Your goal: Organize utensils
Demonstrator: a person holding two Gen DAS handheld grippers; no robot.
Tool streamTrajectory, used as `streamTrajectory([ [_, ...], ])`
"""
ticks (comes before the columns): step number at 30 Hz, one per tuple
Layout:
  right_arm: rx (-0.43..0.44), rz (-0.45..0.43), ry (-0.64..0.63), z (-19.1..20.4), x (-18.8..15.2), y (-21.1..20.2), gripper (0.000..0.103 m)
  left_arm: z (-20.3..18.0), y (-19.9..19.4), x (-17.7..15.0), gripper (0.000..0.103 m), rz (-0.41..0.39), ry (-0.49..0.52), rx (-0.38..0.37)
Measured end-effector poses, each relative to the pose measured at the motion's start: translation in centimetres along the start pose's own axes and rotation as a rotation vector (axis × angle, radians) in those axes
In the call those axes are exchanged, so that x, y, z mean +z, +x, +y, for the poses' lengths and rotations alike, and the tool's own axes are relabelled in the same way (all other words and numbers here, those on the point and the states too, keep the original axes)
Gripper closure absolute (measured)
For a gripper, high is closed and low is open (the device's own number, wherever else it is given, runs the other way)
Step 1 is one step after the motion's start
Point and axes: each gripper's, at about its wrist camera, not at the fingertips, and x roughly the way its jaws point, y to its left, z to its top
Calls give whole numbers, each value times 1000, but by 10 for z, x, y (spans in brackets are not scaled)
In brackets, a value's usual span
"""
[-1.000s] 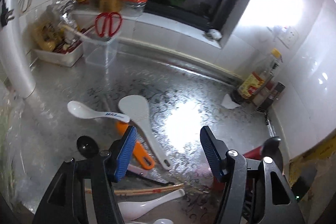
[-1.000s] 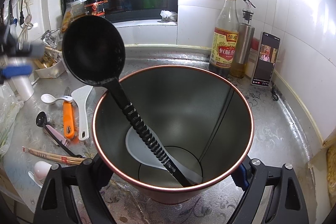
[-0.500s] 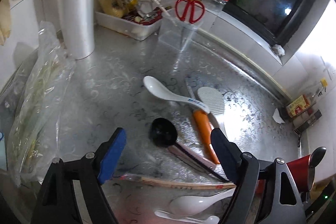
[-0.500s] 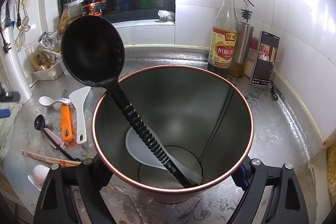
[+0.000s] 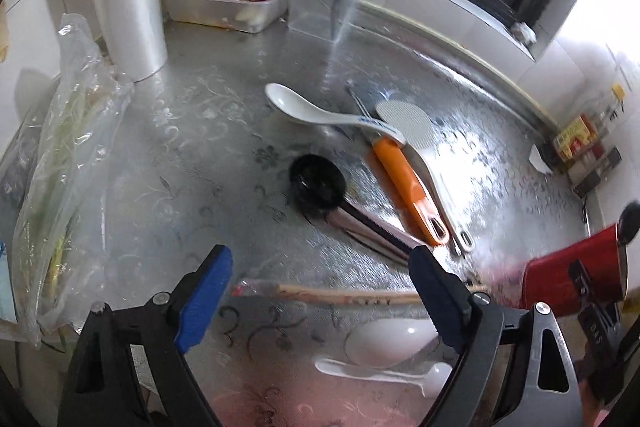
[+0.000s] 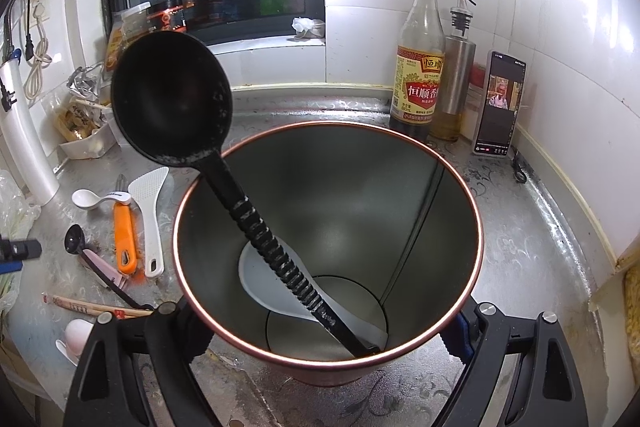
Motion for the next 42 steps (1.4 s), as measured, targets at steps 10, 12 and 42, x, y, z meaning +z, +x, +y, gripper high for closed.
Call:
streamTrajectory([
  [10, -9, 3, 13, 0, -2, -2, 12, -37, 3, -23, 13, 70, 214, -75],
  [12, -10, 4, 14, 0, -2, -2, 12, -42, 4, -26, 13, 84, 243, -86],
  [42, -5, 18, 20, 0, -5, -1, 12, -59, 27, -79, 13, 248, 421, -72],
])
